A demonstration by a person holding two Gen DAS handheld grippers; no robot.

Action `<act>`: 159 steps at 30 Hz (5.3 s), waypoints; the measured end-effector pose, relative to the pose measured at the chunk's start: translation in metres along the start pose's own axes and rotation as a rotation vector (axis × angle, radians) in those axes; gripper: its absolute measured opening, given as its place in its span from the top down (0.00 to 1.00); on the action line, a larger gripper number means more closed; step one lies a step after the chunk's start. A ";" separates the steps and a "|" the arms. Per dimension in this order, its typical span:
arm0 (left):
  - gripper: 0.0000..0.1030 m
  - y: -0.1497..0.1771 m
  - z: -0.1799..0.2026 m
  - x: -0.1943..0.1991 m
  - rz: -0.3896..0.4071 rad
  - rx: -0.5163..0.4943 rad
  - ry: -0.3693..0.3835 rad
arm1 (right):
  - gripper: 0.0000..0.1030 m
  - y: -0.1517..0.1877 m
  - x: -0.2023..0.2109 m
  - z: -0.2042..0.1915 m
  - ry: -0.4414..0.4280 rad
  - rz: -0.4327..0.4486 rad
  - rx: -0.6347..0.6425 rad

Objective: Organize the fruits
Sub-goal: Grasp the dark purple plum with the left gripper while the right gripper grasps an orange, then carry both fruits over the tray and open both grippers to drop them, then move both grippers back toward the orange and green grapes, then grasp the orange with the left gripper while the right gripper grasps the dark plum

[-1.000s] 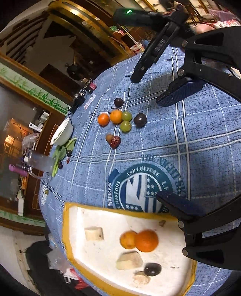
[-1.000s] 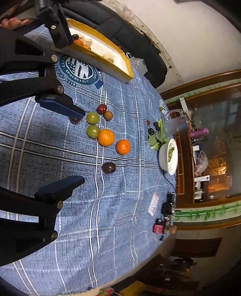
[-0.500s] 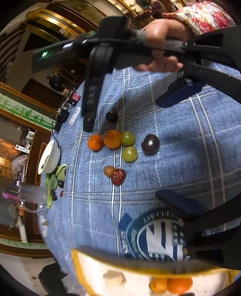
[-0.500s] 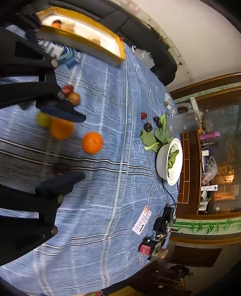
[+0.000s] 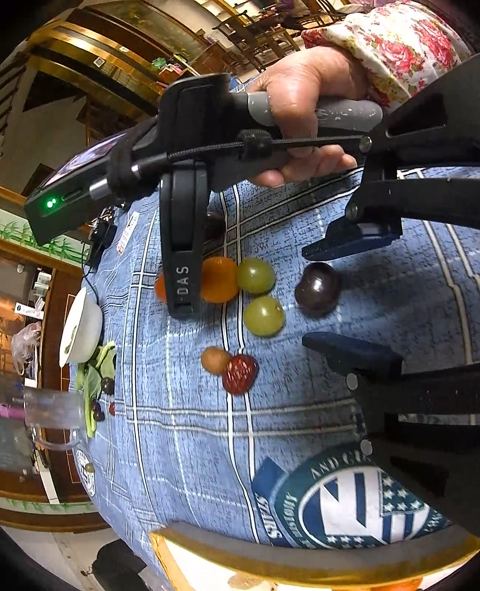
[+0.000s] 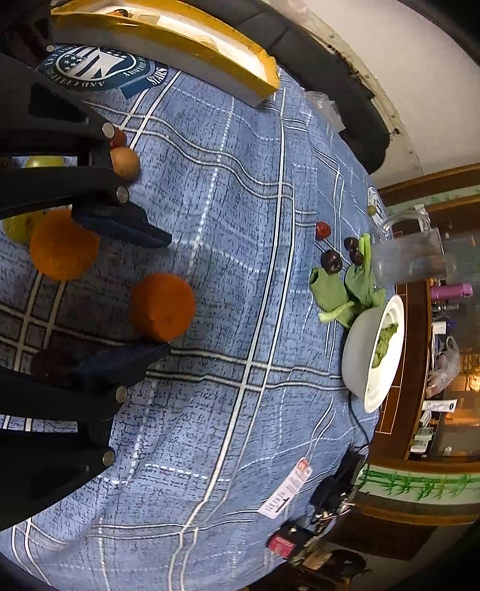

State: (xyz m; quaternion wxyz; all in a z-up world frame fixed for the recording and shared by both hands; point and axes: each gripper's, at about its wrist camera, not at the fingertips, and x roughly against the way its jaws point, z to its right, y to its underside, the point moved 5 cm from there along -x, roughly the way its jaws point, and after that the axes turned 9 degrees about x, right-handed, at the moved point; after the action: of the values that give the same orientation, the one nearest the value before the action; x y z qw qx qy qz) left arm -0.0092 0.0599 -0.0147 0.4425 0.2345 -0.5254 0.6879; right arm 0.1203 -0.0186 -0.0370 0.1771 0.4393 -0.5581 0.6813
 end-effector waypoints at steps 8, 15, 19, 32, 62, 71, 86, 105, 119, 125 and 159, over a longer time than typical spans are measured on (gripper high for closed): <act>0.77 -0.001 0.015 -0.010 0.026 -0.061 -0.031 | 0.64 0.002 0.001 0.011 -0.038 0.019 -0.031; 0.78 0.002 0.011 0.005 0.059 -0.026 -0.026 | 0.64 0.000 0.014 0.017 -0.061 0.060 -0.060; 0.78 0.001 0.005 0.026 0.090 -0.005 -0.038 | 0.64 -0.003 0.029 0.017 -0.075 0.108 -0.078; 0.77 -0.013 -0.137 0.163 0.315 0.184 -0.289 | 0.63 -0.004 0.079 -0.028 -0.134 0.214 -0.073; 0.54 -0.024 -0.278 0.144 0.185 0.495 -0.258 | 0.62 -0.012 0.019 -0.308 -0.166 0.026 0.399; 0.29 -0.018 -0.268 0.184 0.280 0.549 -0.223 | 0.43 -0.012 0.044 -0.301 -0.195 0.090 0.377; 0.22 0.010 -0.173 0.193 0.273 0.463 -0.136 | 0.35 0.035 0.128 -0.175 -0.097 0.190 0.183; 0.22 0.020 -0.062 0.099 0.100 0.184 -0.114 | 0.35 0.101 0.133 0.010 0.042 0.119 -0.186; 0.23 -0.006 -0.033 0.063 0.105 0.074 -0.079 | 0.35 0.061 0.090 0.024 0.054 0.128 -0.165; 0.23 -0.025 -0.018 0.040 0.099 0.040 -0.070 | 0.50 0.049 0.063 0.035 0.087 0.074 -0.145; 0.69 -0.055 0.007 -0.041 0.042 0.009 0.026 | 0.71 0.052 0.043 0.038 0.026 0.071 -0.123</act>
State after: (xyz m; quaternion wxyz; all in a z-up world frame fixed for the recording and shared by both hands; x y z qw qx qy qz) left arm 0.0571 0.0415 -0.0157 0.4339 0.2164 -0.5214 0.7022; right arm 0.0737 -0.0804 -0.0340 0.1870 0.3986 -0.6117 0.6572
